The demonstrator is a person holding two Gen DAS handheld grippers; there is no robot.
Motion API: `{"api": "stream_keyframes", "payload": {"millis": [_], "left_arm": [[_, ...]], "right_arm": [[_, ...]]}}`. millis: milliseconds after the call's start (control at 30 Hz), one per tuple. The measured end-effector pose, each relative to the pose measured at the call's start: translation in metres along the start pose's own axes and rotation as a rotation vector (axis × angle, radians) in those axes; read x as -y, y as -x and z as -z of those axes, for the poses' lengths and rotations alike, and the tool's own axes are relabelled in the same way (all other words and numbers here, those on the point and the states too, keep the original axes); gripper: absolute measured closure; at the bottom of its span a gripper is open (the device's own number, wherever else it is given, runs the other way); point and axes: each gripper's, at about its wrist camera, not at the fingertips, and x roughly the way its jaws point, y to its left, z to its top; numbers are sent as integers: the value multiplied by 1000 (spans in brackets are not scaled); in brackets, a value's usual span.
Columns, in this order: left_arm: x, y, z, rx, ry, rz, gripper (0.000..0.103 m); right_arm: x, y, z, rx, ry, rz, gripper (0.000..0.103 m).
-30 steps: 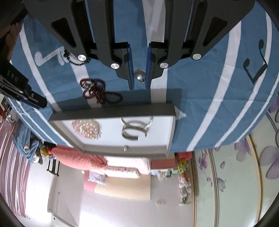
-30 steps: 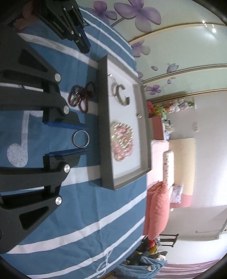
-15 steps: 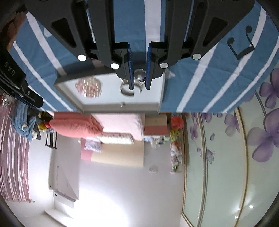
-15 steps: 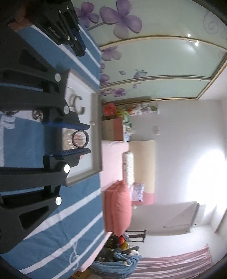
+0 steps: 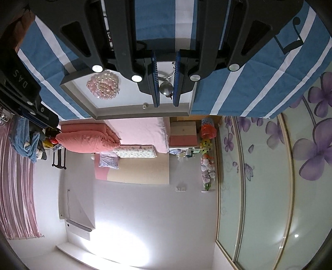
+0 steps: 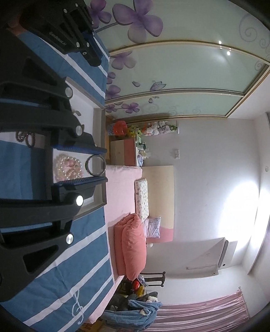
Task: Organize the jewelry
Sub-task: 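Lower the ring and earring into the tray and open both grippers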
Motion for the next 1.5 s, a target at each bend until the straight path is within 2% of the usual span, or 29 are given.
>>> {"api": "stream_keyframes", "payload": {"millis": [233,533,900,1133,1233,1333,1500], "left_arm": [[1,-17,-4,6,-1,5,89],[5,-46,-4,-24,2,25,89],[7,-85,-1,-114,8,64,89],[11,-102,4,-172,1,86,89],[9,-104,5,-192,15,92,87],[-1,-101,3,-194,53,100,73],[-27,-86,-7,-183,134,121,71]], "right_arm": [[0,-22,-3,-4,2,6,81],[4,-62,-4,-39,-6,21,81],[9,-123,3,-191,-54,-1,81],[12,-147,14,-277,-90,-31,80],[15,-148,16,-292,-113,-43,68],[22,-139,14,-276,-125,-37,67],[35,-116,10,-256,-131,-31,67]]}}
